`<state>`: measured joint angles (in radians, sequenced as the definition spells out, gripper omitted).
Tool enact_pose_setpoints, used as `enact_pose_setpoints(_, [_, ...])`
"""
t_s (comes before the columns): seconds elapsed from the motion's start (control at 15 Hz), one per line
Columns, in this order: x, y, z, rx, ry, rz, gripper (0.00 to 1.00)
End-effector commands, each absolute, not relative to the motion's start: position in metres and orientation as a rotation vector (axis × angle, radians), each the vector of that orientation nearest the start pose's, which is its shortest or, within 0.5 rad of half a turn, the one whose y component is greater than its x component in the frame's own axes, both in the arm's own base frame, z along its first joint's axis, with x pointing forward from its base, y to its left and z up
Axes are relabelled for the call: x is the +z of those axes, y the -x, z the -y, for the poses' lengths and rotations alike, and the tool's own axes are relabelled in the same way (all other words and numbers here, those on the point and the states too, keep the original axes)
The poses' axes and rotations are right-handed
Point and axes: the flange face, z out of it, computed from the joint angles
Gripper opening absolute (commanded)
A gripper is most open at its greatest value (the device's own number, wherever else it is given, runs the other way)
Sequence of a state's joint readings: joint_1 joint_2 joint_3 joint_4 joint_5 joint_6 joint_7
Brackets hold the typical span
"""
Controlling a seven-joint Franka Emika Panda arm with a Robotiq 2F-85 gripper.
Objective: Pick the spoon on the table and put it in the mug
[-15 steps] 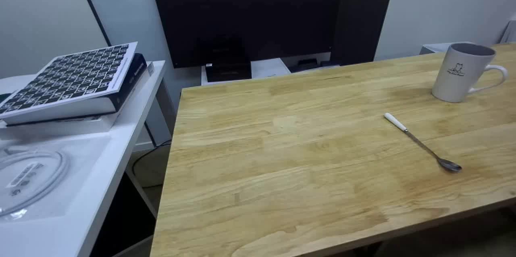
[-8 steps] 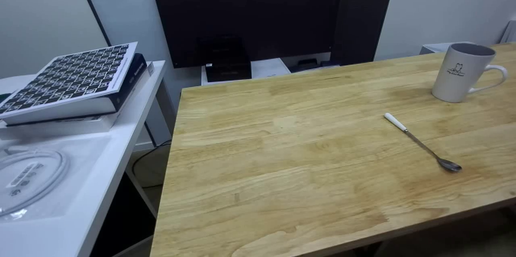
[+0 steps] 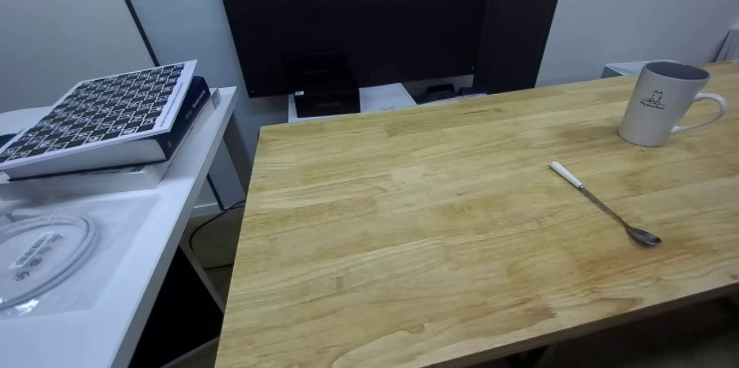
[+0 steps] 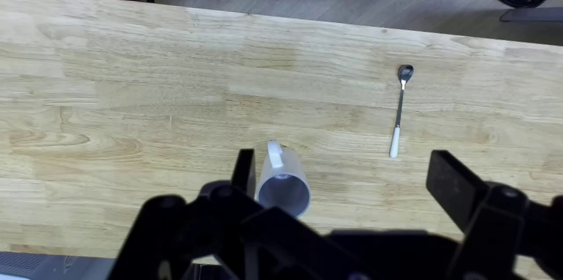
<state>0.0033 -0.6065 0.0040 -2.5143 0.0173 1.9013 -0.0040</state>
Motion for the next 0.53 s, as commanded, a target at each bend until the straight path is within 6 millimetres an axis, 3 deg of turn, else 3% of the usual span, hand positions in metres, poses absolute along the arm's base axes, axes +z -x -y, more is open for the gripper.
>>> enact_pose_setpoints(0.0, [0.4836, -0.3647, -0.0039, 0.011, 3.128, 0.008, 1.0])
enact_pose_setpoints(0.47, [0.4794, -0.3652, -0.008, -0.059, 3.145, -0.012, 1.0])
